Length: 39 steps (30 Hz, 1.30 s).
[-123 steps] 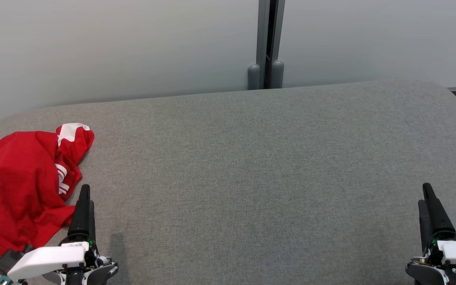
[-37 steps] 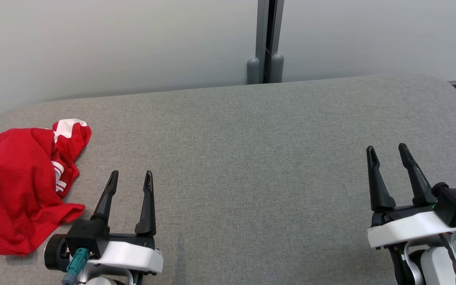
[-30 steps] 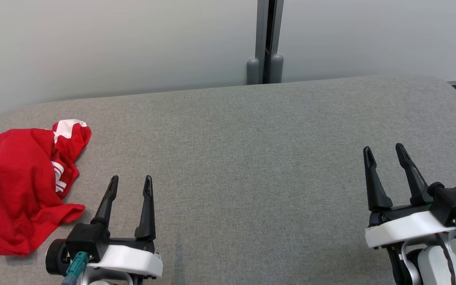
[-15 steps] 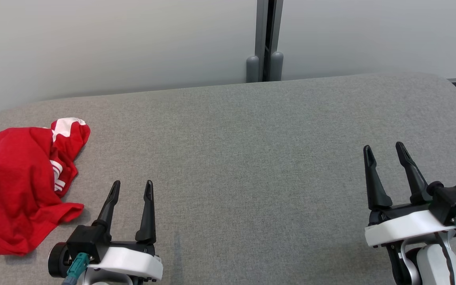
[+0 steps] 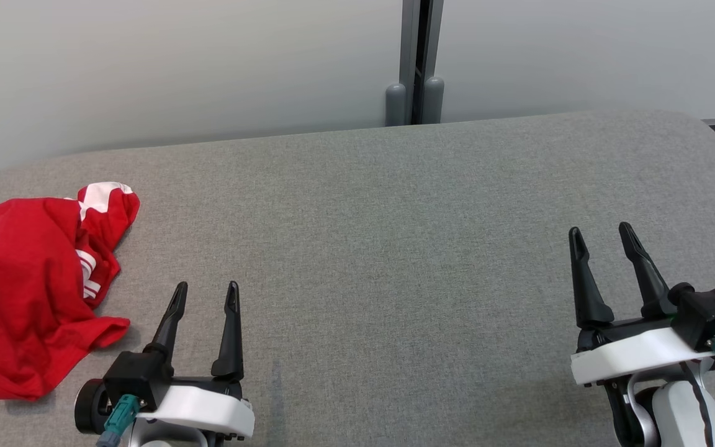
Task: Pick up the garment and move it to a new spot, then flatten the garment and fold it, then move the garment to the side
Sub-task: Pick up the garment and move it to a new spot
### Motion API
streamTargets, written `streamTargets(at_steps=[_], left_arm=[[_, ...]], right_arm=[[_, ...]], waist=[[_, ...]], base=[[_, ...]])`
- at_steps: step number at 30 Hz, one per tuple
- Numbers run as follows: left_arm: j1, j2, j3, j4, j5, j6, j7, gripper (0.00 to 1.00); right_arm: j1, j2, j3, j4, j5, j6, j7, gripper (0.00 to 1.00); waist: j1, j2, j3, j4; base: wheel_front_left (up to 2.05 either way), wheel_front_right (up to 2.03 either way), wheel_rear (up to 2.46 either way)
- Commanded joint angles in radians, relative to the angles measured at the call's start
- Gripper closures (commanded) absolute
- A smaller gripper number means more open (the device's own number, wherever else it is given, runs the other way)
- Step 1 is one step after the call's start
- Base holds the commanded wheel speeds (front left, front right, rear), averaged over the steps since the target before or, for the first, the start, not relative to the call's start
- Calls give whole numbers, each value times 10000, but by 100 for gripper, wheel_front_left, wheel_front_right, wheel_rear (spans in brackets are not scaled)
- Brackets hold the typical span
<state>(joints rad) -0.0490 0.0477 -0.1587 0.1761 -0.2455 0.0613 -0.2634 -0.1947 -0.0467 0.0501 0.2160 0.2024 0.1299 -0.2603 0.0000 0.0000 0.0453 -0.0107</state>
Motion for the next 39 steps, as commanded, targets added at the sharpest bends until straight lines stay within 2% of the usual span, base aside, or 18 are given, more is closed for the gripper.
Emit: streamTargets(at_steps=[1,22,31,39], left_arm=[[-149,49,39,13,56,-52,-18,0],[-193,51,15,71,21,-56,-18,0],[-50,51,-54,54,-71,49,-17,0],[105,50,19,-15,-78,76,-17,0]], right_arm=[[-78,-72,-2,37,38,16,-79,0],[45,-69,-85,-1,-21,15,-77,0],[173,-66,-73,-12,-98,15,-74,0],[379,-69,60,0,-9,15,-68,0]], waist=[[0,0,4,0],[0,0,-21,160],[0,0,-111,1022],[0,0,-274,2306]], base=[[0,0,0],[0,0,0],[0,0,0],[0,0,0]])
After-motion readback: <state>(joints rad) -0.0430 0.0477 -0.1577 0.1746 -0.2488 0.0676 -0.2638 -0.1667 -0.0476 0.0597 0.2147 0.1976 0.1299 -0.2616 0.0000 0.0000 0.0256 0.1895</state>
